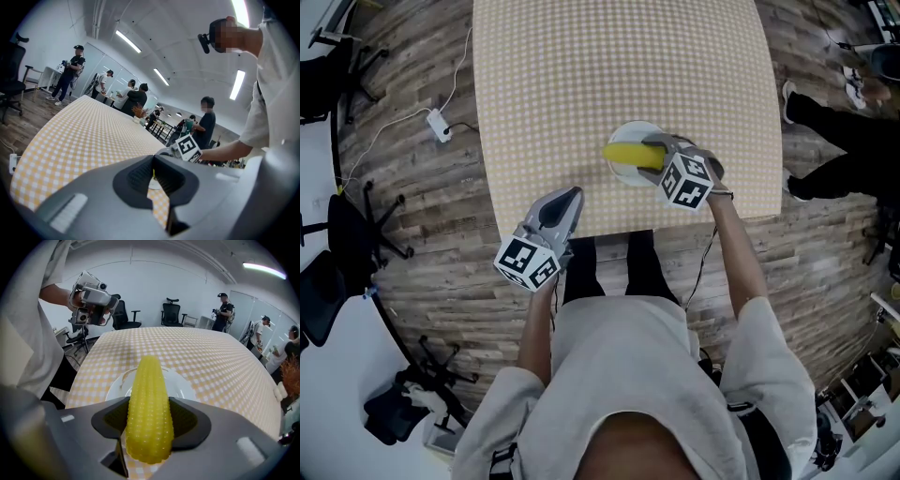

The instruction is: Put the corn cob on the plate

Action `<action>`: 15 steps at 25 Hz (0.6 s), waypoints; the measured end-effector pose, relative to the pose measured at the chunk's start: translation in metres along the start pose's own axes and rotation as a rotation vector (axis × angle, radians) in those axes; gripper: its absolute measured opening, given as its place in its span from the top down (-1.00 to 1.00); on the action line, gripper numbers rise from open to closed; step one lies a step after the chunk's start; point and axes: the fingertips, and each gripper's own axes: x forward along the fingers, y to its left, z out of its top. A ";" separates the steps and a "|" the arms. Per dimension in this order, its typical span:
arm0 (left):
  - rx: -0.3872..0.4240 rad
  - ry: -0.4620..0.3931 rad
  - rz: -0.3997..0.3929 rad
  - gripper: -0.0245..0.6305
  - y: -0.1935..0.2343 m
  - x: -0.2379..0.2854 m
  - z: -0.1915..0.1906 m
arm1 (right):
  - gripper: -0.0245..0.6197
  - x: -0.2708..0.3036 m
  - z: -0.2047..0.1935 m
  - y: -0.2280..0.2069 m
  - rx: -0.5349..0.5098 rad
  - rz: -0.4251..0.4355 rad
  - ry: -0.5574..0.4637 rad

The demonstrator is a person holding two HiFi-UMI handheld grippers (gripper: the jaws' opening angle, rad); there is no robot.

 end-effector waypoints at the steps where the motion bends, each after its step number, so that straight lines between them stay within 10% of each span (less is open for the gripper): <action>1: 0.000 0.000 -0.002 0.90 0.001 0.001 0.001 | 0.14 0.000 0.001 0.000 0.001 -0.001 -0.003; 15: 0.015 -0.028 0.000 0.90 -0.001 -0.002 0.018 | -0.09 -0.012 0.013 0.000 0.037 0.009 -0.054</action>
